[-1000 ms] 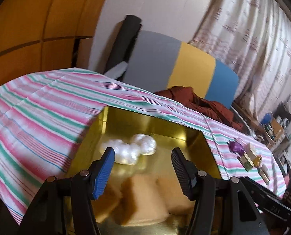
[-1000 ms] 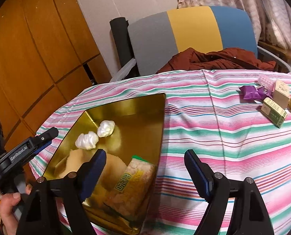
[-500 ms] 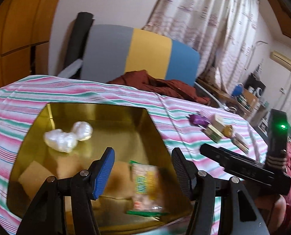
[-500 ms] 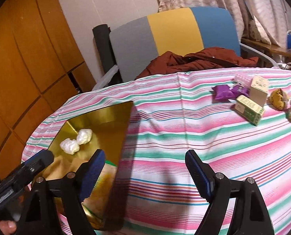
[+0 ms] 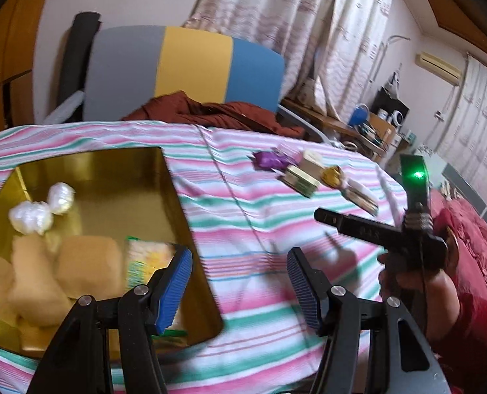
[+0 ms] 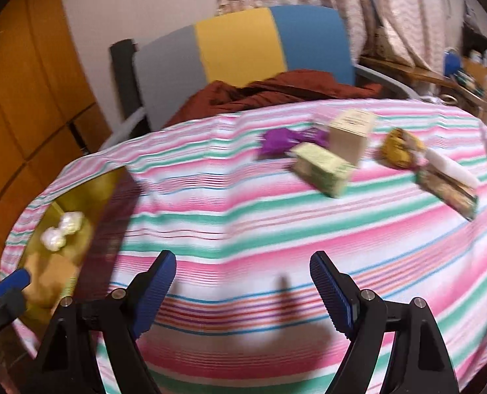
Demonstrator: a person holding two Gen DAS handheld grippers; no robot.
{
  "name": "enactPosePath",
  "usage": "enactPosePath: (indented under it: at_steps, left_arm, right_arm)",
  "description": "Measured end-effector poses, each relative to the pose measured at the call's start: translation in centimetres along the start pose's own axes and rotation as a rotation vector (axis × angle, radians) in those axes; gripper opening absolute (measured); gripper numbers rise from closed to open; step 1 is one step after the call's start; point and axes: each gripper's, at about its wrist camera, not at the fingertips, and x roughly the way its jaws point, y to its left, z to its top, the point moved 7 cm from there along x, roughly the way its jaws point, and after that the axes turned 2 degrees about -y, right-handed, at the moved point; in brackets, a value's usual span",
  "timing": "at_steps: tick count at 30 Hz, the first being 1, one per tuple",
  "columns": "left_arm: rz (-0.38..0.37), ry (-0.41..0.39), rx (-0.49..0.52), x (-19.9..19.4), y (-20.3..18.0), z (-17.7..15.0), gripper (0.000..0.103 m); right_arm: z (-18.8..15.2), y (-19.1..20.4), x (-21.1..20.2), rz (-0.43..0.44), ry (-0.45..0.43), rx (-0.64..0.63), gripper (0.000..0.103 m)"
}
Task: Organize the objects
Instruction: 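Move both tools from the gold tray back toward the remaining items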
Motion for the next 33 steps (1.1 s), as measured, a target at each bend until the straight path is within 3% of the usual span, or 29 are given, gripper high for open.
enactPosePath:
  at_steps: [10,20,26,33]
  left_arm:
    - [-0.066,0.076,0.048,2.1,-4.4,-1.7,0.061]
    - [-0.07,0.134,0.054,3.5,-6.3,-2.9,0.061]
    - [-0.065,0.149,0.069,4.2,-6.9,-3.0,0.061]
    - [-0.064,0.175,0.056,5.1,-7.1,-3.1,0.061]
  right_arm:
    - [2.8,-13.6,0.1,-0.214,-0.028,0.053,0.088]
    - [6.1,-24.4,2.5,-0.317,0.038,0.114,0.09]
    - [6.3,-26.0,4.5,-0.225,0.09,0.151,0.094]
    - [4.3,-18.1,3.2,0.022,0.096,0.032,0.092]
